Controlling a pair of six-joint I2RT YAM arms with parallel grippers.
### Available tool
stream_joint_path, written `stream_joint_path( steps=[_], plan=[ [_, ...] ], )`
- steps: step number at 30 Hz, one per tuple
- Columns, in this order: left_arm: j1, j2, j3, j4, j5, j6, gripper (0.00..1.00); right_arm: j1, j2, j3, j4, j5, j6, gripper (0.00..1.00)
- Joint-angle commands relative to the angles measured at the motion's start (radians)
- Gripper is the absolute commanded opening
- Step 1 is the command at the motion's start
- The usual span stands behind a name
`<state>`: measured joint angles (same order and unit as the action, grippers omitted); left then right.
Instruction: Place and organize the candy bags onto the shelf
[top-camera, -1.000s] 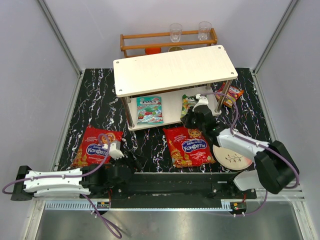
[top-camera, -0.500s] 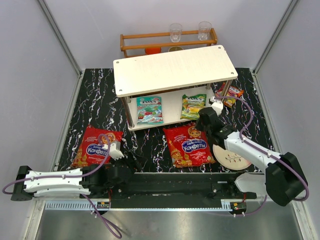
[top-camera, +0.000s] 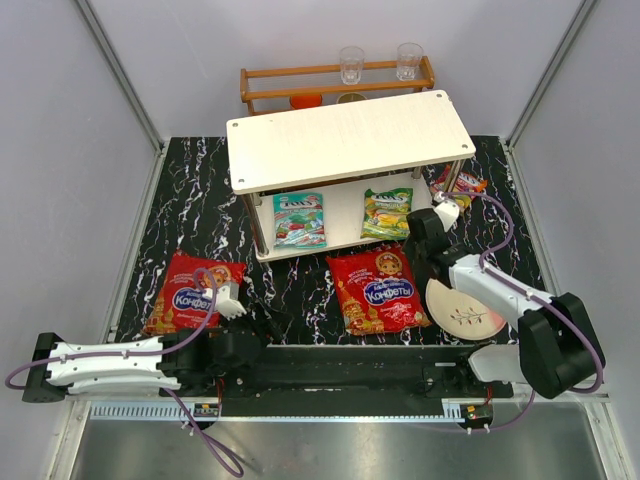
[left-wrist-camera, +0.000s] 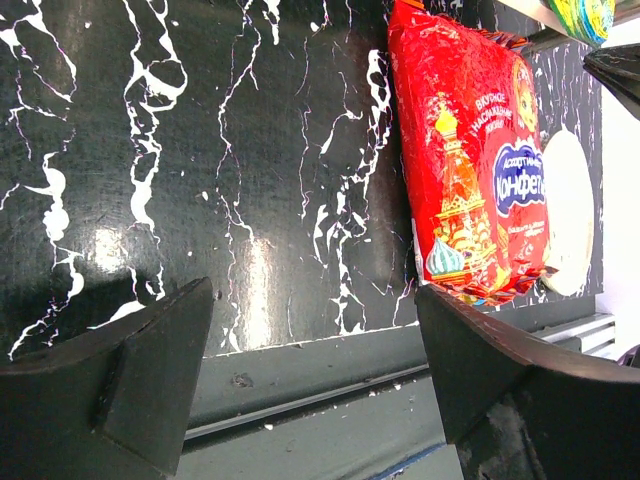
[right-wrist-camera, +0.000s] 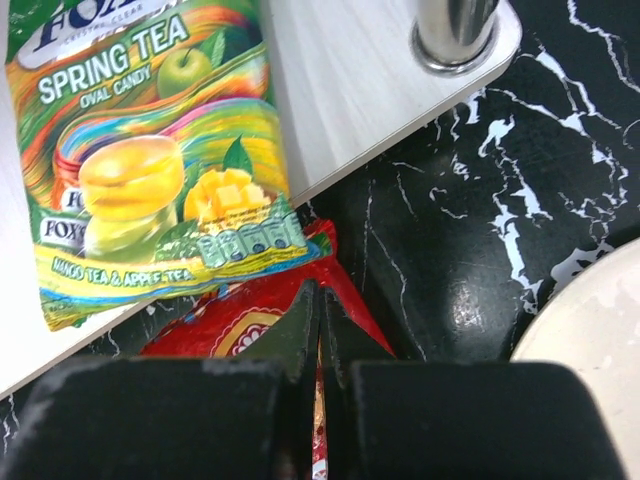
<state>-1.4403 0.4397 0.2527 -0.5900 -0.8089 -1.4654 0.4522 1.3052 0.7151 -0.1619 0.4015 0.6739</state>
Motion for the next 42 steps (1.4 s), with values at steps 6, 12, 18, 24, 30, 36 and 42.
stream_joint_path(
  steps=[6, 12, 18, 24, 30, 36, 42],
  plan=[
    [0.003, -0.015, 0.020, -0.010, -0.044, 0.007, 0.86, -0.063, 0.009, 0.032, 0.073, -0.015, -0.037, 0.00],
    [0.003, -0.024, 0.019, -0.014, -0.049, 0.004, 0.85, -0.090, 0.009, 0.029, 0.137, -0.064, -0.059, 0.00],
    [0.003, -0.021, 0.020, -0.019, -0.047, 0.002, 0.85, -0.116, 0.028, 0.038, 0.190, -0.092, -0.079, 0.00],
    [0.003, -0.021, 0.017, -0.022, -0.044, -0.004, 0.86, -0.150, 0.054, 0.061, 0.219, -0.107, -0.096, 0.00],
    [0.004, -0.025, 0.017, -0.030, -0.042, -0.004, 0.85, -0.164, 0.077, 0.101, 0.239, -0.110, -0.146, 0.00],
    [0.004, -0.035, 0.014, -0.039, -0.044, -0.010, 0.85, -0.162, -0.006, 0.093, 0.219, -0.180, -0.185, 0.00],
    [0.003, -0.018, 0.017, -0.021, -0.046, -0.010, 0.86, -0.146, -0.101, 0.009, 0.271, -0.345, -0.151, 0.00]
  ],
)
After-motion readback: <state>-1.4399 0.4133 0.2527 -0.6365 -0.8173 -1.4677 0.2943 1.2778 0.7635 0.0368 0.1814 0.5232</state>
